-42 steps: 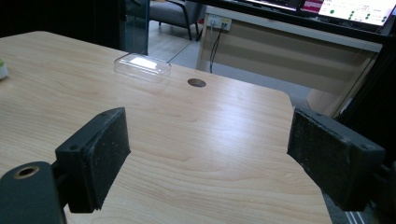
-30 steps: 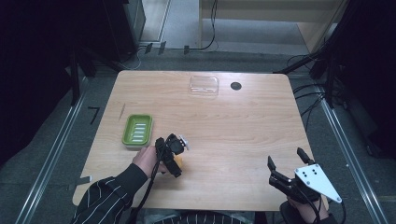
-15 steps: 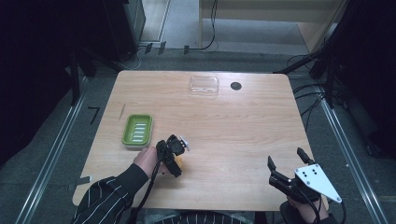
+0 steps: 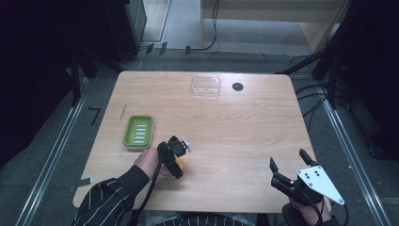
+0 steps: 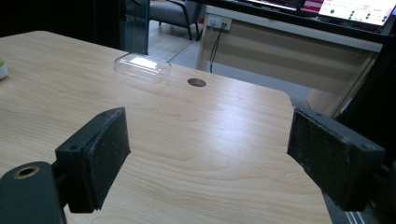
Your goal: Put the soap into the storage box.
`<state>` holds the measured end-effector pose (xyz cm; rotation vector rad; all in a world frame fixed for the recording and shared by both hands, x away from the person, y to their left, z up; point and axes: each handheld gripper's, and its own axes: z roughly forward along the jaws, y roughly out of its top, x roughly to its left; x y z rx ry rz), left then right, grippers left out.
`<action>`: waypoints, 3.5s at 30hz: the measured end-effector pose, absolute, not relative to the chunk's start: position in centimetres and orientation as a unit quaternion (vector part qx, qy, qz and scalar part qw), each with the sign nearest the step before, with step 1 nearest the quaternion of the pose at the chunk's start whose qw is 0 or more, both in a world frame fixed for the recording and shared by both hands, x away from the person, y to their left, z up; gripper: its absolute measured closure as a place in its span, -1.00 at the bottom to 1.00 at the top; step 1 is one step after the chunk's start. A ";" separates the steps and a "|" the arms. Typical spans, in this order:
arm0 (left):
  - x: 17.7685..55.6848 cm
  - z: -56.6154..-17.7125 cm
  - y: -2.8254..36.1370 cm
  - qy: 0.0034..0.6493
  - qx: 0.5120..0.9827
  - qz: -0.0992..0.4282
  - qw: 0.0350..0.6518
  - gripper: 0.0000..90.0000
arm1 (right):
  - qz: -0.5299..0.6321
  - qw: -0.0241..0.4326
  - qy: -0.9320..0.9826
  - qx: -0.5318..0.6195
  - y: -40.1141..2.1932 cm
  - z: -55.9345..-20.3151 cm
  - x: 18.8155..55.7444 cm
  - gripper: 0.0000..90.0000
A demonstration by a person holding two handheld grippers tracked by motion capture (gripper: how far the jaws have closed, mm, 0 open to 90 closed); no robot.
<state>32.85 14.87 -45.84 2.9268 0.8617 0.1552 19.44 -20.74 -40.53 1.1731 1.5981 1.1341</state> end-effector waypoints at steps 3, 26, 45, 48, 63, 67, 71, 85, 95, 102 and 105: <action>32.7 -45.7 14.8 0.276 0.959 0.047 0.048 -0.43 | 0.452 0.416 0.636 0.467 -20.8 -40.5 19.4 -0.71; 32.6 -45.6 15.1 0.279 0.957 0.054 0.056 -0.40 | 0.453 0.415 0.636 0.468 -20.8 -40.5 19.4 -0.71; 32.4 -45.1 15.4 0.276 0.957 0.059 0.061 -0.41 | 0.453 0.415 0.635 0.468 -20.8 -40.5 19.4 -0.71; 32.4 -45.0 15.6 0.279 0.956 0.061 0.065 -0.41 | 0.453 0.416 0.635 0.467 -20.8 -40.5 19.4 -0.71; 32.6 -44.2 16.6 0.291 0.951 0.068 0.074 -0.41 | 0.453 0.415 0.636 0.468 -20.8 -40.5 19.4 -0.71; 32.7 -44.0 16.7 0.294 0.950 0.071 0.079 -0.41 | 0.453 0.415 0.636 0.468 -20.8 -40.5 19.4 -0.71; 32.7 -43.9 16.9 0.297 0.949 0.071 0.081 -0.41 | 0.453 0.415 0.636 0.468 -20.8 -40.5 19.4 -0.71; 32.9 -43.2 17.6 0.307 0.944 0.082 0.090 -0.41 | 0.452 0.416 0.636 0.467 -20.8 -40.5 19.4 -0.70; 33.2 -42.7 18.3 0.313 0.940 0.091 0.096 -0.41 | 0.452 0.415 0.636 0.467 -20.8 -40.5 19.4 -0.71; 33.5 -42.4 19.0 0.324 0.935 0.097 0.103 -0.41 | 0.452 0.415 0.636 0.468 -20.8 -40.5 19.4 -0.71; 33.7 -42.1 19.3 0.331 0.932 0.100 0.108 -0.41 | 0.452 0.415 0.636 0.468 -20.8 -40.5 19.4 -0.71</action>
